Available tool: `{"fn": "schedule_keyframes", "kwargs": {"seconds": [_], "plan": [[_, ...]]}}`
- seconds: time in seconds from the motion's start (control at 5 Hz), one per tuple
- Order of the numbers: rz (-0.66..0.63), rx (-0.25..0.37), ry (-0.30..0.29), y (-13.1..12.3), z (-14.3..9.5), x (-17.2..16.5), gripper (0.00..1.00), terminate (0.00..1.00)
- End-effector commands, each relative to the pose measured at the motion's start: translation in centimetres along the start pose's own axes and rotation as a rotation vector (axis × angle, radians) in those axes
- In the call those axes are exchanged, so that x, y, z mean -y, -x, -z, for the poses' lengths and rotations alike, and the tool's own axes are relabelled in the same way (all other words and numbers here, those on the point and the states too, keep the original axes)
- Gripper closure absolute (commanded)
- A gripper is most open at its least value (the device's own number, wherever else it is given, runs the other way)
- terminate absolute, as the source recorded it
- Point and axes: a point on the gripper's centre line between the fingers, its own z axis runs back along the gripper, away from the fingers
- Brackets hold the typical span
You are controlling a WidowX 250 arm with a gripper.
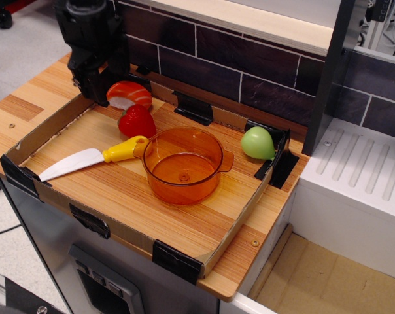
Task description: Put sushi in pot
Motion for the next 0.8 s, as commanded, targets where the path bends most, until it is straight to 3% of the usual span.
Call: {"fn": "schedule_keyframes", "kwargs": {"seconds": [0.0, 0.4, 0.6], "plan": [[0.014, 0.035, 0.069, -0.7, -0.3, 0.6, 0.00, 0.00], [0.053, 0.052, -0.009, 0.2, 2.1, -0.5, 0.00, 0.00], [0.055, 0.046, -0.009, 0.3, 2.3, -0.5, 1.00, 0.00]]}}
